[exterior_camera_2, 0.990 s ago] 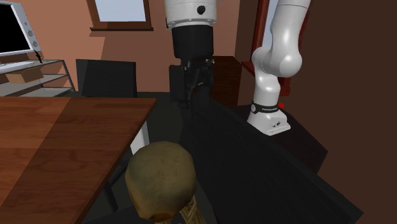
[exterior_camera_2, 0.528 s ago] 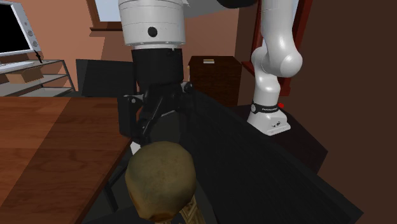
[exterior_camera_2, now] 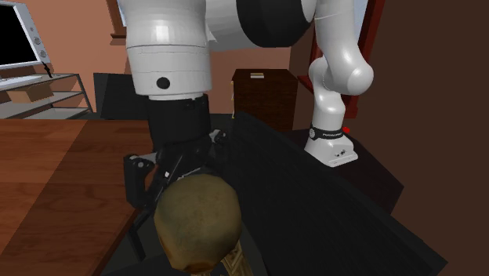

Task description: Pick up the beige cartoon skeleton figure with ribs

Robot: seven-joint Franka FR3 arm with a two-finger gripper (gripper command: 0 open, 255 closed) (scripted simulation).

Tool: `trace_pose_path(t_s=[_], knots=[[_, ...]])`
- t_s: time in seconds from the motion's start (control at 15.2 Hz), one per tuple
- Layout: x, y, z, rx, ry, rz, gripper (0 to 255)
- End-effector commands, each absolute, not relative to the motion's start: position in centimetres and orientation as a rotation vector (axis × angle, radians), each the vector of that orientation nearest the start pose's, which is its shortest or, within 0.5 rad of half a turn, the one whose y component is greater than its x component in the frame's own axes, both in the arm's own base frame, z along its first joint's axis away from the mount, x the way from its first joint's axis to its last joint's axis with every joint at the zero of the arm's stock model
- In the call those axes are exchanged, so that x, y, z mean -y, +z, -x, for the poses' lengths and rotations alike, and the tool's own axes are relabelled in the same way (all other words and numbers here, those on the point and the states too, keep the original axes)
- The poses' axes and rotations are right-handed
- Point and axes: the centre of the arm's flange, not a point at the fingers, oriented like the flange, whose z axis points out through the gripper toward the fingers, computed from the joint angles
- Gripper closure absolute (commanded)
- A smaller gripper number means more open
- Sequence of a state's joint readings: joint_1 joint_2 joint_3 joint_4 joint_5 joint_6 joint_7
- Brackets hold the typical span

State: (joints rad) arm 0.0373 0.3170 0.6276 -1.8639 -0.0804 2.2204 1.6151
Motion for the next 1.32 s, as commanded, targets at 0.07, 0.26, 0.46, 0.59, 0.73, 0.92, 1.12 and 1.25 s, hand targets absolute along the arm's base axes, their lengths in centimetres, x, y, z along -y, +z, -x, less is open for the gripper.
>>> trace_pose_path(t_s=[0.07,0.26,0.46,0.59,0.73,0.92,1.12,1.25], knots=[[-36.7,37.3,-51.2,-1.356,0.094,2.675,0],[-36.8,37.3,-51.2,-1.356,0.094,2.675,255],[-36.8,37.3,-51.2,-1.356,0.094,2.675,255],[-36.8,37.3,-51.2,-1.356,0.094,2.675,255],[-36.9,37.3,-51.2,-1.356,0.094,2.675,255],[-36.7,38.3,-51.2,-1.356,0.094,2.675,255],[-36.7,39.9,-51.2,-1.356,0.094,2.675,255],[-36.7,41.0,-51.2,-1.356,0.094,2.675,255]])
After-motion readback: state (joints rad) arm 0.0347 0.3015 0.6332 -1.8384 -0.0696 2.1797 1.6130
